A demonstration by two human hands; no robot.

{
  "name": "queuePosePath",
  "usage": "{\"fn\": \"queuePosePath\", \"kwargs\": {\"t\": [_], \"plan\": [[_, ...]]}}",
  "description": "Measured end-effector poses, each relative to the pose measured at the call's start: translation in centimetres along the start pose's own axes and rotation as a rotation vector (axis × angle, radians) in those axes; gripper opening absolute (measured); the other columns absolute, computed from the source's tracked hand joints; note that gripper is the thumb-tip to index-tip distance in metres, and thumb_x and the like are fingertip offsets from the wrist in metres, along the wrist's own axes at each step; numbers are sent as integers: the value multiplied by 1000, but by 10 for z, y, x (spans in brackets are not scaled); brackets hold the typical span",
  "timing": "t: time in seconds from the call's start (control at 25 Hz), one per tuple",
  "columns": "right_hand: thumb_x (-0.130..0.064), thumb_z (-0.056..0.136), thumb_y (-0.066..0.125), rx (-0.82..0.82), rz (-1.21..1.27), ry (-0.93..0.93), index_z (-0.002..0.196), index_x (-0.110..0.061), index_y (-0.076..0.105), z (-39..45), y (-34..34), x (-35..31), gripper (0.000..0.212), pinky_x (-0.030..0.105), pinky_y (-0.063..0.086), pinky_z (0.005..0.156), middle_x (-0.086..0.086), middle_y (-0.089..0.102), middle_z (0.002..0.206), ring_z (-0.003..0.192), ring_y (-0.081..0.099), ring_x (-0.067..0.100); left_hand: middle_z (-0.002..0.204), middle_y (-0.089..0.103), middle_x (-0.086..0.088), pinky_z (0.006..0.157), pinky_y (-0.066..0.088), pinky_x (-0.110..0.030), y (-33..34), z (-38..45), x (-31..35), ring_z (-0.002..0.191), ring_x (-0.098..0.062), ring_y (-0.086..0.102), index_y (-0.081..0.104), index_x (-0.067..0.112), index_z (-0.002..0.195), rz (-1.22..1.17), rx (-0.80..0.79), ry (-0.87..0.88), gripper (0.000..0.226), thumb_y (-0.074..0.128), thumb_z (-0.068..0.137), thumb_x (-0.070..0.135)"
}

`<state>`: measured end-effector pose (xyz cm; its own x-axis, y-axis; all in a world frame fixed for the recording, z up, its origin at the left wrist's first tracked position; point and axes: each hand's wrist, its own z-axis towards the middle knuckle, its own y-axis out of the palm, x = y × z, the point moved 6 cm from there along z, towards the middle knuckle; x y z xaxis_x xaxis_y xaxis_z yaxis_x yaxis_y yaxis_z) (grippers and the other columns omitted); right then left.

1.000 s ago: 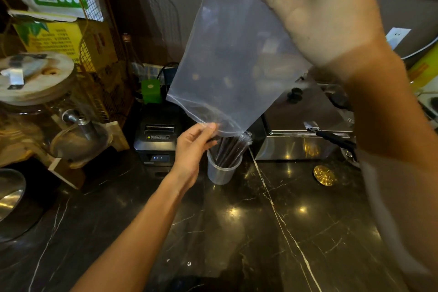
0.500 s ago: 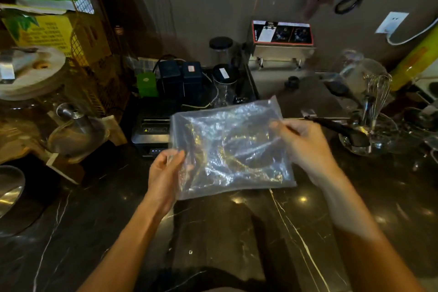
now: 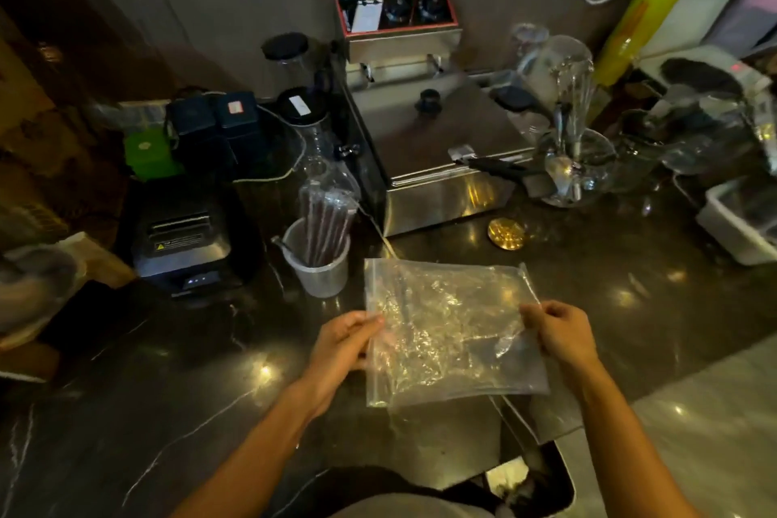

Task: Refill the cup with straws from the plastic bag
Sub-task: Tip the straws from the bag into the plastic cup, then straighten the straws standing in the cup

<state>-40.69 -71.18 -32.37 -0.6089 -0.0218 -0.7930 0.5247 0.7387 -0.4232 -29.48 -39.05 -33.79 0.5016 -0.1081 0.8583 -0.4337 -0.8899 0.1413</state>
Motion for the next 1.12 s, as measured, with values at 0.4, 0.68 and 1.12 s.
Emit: {"fn": "queuePosePath", "kwargs": {"t": [0.4,0.68,1.12], "plan": [[-11,92,69,358,-47,164,78,-15,74,50,-105,79,15,52,62,79,10,72,75,75,69,33,102,78,-10,67,62,-21,112,81,-2,87,-16,74,73,1,117,197,-12,-92,24,67,99,15],[-16,98,68,370,21,185,110,-13,69,60,-102,81,13,61,62,87,6,72,87,88,74,38,134,65,-4,81,53,-12,132,97,8,109,-3,67,50,4,148,282,-70,-114,58,71,96,17],[-16,103,62,-126,-204,-236,89,-30,68,28,59,-62,20,34,59,65,2,74,87,76,73,21,105,77,-6,92,59,-29,31,59,48,100,-17,74,76,16,114,244,165,119,20,71,95,21]]}}
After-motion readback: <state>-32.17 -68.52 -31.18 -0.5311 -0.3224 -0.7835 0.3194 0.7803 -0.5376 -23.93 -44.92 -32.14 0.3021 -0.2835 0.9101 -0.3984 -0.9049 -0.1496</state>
